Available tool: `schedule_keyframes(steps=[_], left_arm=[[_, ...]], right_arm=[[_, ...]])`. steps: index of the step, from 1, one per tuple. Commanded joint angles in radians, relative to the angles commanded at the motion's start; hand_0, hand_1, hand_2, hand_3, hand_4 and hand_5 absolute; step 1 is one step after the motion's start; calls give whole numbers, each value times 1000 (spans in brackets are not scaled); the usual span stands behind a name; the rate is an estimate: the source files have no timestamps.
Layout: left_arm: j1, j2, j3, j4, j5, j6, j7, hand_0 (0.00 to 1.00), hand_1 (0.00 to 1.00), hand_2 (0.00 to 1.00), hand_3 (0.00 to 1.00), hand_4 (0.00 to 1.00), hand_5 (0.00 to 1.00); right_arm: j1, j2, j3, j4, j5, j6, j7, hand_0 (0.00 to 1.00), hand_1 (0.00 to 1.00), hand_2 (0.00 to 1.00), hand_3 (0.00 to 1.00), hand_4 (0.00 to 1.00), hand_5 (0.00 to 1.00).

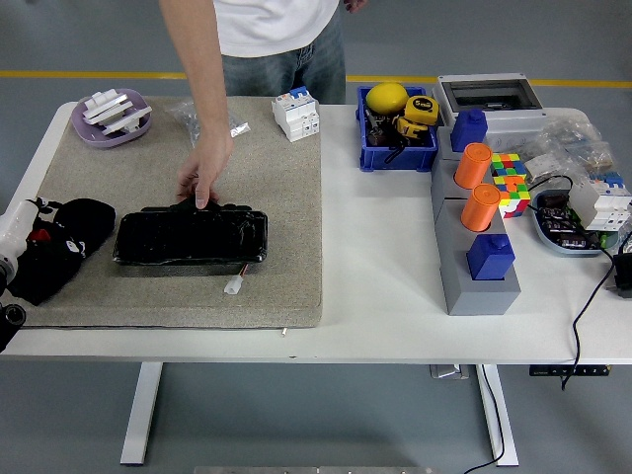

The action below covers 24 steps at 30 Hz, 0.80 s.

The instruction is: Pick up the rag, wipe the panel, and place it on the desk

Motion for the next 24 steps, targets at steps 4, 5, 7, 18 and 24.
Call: schedule_keyframes(steps=[4, 5, 7, 18, 24], left_arm=[[0, -1, 12, 1, -4, 15, -2, 429, 448, 793, 715, 881, 196], [0, -1, 15, 0, -3, 18, -2, 429, 448, 793, 715, 881, 196], [0, -2, 18, 2, -6, 21, -4, 381, 351, 761, 654, 784, 117], [4, -11, 45, 24, -3, 87, -16, 324, 252, 609, 588, 494, 2], [4, -11, 55, 28, 11, 119, -17, 267, 180, 549, 534, 239, 2]], right_arm=[[-1, -2, -6, 0, 5, 0, 1, 712, 435, 629, 617, 998, 550], [-1, -2, -5, 0, 5, 0, 1, 712, 435, 629, 617, 998, 550], [-1, -2, -8, 0, 7, 0, 2, 713, 436, 629, 616, 998, 550], [-4, -4, 7, 0, -9, -2, -1, 712, 436, 629, 617, 998, 548], [-5, -4, 9, 0, -12, -2, -2, 712, 438, 629, 616, 998, 548]])
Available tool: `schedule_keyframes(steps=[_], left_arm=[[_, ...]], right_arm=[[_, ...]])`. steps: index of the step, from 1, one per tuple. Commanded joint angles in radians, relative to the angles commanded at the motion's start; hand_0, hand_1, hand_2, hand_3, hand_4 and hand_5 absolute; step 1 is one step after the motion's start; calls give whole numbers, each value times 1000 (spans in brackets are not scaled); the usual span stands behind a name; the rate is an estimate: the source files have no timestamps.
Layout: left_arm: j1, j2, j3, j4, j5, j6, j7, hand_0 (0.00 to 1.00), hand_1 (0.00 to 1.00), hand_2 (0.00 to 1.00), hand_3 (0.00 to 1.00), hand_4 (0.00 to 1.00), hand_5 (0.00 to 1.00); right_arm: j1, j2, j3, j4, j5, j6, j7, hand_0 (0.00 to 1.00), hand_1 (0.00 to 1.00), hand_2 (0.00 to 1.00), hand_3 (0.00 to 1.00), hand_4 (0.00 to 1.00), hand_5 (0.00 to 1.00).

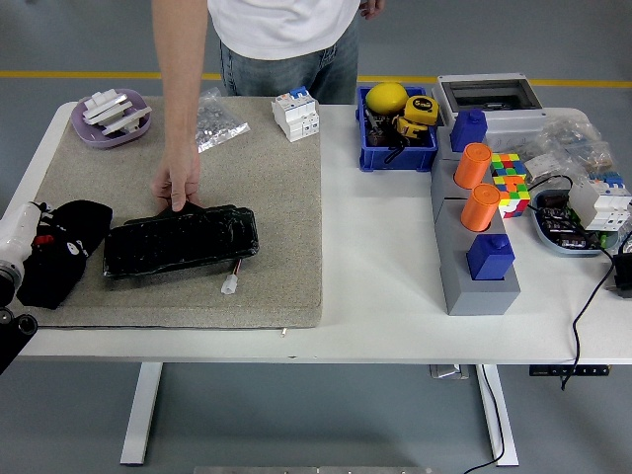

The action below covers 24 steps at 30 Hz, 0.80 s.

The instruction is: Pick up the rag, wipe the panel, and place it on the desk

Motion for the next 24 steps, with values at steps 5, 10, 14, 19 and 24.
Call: schedule_keyframes(steps=[5, 10, 14, 19, 24], left_arm=[[-3, 2, 8, 1, 26, 31, -2, 249, 127, 520, 498, 121, 2], [3, 9, -9, -17, 57, 52, -7, 239, 126, 503, 467, 108, 2], [34, 13, -68, -80, 102, 49, 20, 239, 131, 512, 474, 156, 2], [106, 5, -172, -232, 184, 44, 84, 215, 127, 510, 482, 170, 2], [170, -9, -216, -362, 191, 44, 142, 215, 127, 510, 482, 170, 2]], right_arm=[[1, 1, 5, 0, -2, 0, -1, 712, 439, 629, 617, 998, 547], [3, 1, 6, 0, 0, 1, -1, 713, 438, 629, 616, 998, 547], [3, 0, 10, 0, -1, 3, -3, 713, 439, 629, 616, 998, 547], [-1, -2, 15, 0, -1, 5, -4, 713, 439, 629, 617, 998, 547], [0, -1, 32, 0, -12, 5, -2, 713, 439, 629, 617, 998, 547]])
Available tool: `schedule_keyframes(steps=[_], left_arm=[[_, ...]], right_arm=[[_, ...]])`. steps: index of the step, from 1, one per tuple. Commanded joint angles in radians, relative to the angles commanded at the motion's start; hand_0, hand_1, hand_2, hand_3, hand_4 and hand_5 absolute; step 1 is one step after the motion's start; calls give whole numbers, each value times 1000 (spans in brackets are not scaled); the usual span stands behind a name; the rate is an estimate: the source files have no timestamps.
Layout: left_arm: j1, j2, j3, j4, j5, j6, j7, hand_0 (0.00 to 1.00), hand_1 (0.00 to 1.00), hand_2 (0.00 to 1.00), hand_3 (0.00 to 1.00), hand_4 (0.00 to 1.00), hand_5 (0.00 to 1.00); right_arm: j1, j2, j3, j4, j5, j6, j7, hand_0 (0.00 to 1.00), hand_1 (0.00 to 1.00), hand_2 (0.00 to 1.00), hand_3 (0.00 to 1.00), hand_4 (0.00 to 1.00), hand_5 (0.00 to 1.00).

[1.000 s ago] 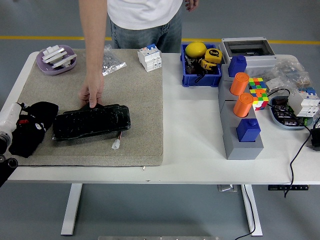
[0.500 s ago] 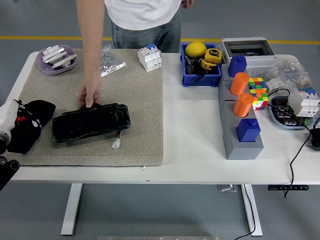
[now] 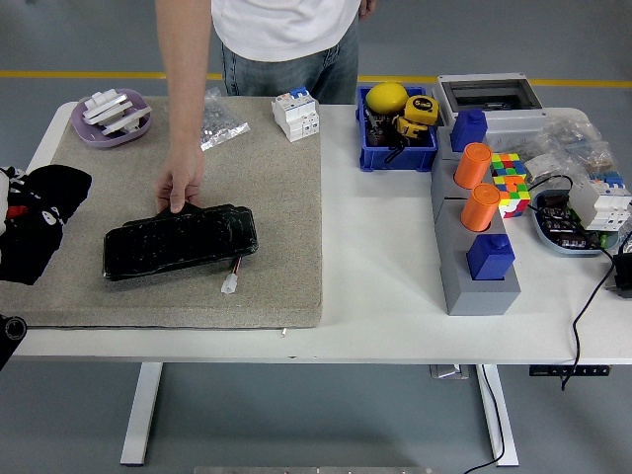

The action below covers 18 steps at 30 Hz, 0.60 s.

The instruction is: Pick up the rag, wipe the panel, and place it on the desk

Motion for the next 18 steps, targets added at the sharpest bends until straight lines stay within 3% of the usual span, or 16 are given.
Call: schedule_keyframes(steps=[6, 12, 18], left_arm=[[36, -27, 26, -47, -31, 21, 18, 209, 125, 508, 481, 161, 2], [35, -59, 69, -42, -51, 49, 19, 207, 124, 508, 485, 166, 2], [28, -75, 118, -43, -60, 72, 20, 205, 121, 504, 480, 163, 2]], right_arm=[[0, 0, 11, 0, -8, 0, 0, 713, 439, 629, 617, 998, 547], [3, -3, 21, 0, -18, -2, -2, 712, 439, 629, 616, 998, 549], [4, -5, 23, 0, -20, -2, -3, 713, 439, 629, 617, 998, 550]])
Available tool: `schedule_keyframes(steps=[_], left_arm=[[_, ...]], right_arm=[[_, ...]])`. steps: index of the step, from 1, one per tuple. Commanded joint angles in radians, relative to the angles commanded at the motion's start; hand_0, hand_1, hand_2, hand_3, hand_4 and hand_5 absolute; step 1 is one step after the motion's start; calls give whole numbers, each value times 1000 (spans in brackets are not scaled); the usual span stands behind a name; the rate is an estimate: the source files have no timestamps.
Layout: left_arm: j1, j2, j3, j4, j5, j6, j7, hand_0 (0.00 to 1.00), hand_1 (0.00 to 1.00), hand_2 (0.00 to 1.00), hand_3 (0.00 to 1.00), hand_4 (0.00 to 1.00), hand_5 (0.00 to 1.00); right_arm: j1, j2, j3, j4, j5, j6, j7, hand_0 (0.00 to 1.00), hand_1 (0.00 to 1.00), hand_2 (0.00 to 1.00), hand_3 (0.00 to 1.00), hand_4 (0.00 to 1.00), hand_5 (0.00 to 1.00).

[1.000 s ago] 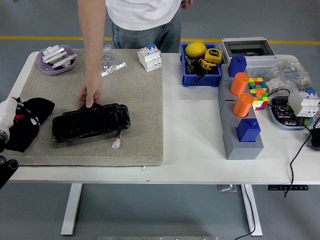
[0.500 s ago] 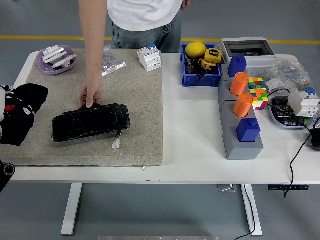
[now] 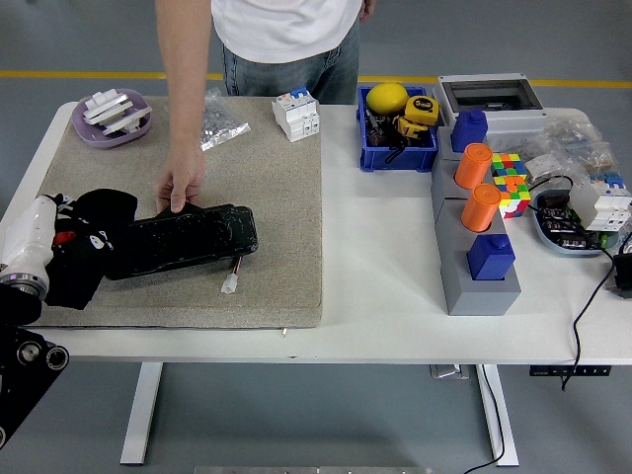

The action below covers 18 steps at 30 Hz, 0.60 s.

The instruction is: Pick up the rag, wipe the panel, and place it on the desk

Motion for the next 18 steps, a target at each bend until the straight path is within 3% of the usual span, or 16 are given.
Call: schedule_keyframes(steps=[8, 18], left_arm=[[-21, -16, 74, -2, -29, 40, -15, 194, 121, 506, 481, 169, 2], [-69, -24, 190, 2, -53, 57, -23, 193, 120, 505, 481, 173, 2]], right_arm=[[0, -1, -1, 0, 1, 1, 2, 712, 437, 629, 617, 998, 554], [2, -2, -10, 0, 4, 1, 4, 712, 438, 629, 618, 998, 554]])
